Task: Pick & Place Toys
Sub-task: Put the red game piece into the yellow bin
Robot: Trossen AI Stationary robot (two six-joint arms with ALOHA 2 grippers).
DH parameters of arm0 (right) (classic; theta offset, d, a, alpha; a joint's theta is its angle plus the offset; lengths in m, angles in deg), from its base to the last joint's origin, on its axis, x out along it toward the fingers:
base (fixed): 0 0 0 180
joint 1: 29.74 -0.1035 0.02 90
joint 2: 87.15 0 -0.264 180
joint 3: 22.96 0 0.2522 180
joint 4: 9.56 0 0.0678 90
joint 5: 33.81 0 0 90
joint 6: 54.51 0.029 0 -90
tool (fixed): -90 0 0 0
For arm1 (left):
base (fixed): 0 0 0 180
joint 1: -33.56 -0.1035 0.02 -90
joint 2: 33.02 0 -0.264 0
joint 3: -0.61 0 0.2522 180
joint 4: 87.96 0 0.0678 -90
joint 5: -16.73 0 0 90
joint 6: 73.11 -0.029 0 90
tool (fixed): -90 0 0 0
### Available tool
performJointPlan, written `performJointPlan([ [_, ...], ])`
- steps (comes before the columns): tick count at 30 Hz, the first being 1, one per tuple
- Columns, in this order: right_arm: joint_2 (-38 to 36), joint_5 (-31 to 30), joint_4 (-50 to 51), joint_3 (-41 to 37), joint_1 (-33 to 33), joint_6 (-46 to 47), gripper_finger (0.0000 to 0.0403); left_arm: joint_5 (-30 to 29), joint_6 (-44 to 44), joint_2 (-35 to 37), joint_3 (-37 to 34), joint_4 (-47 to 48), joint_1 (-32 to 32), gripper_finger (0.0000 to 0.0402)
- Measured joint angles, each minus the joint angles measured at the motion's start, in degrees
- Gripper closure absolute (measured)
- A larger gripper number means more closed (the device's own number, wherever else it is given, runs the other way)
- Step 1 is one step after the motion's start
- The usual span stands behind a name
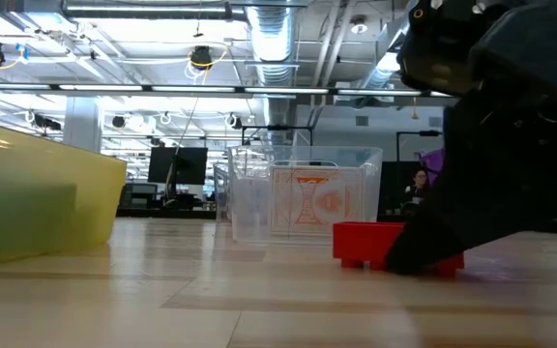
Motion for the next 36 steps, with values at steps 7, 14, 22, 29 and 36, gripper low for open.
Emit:
performJointPlan([
  [7,-0.45,0.97,-0.17,-0.01,0.03,-0.01,0.0271,0.00,-0.01,0.00,0.00,0.01,0.00,0.0079],
  [14,-4.39,3.79,-0.73,-0.17,-1.16,-2.00,0.0263,1.46,-0.01,0.00,-0.01,0.01,0.00,0.0079],
  [22,-8.91,-7.91,-2.69,-0.17,-5.61,-6.21,0.0263,13.78,-0.01,0.00,-0.02,-2.05,0.00,0.0079],
  [29,-12.79,-11.34,-6.90,-0.15,-6.57,-14.42,0.0267,26.59,-3.68,-1.76,-0.02,-1.55,-0.50,0.0079],
  [36,-19.08,-11.00,-6.94,-0.13,-3.76,-23.74,0.0250,29.38,-13.33,-6.76,-0.02,-6.49,-0.77,0.0079],
])
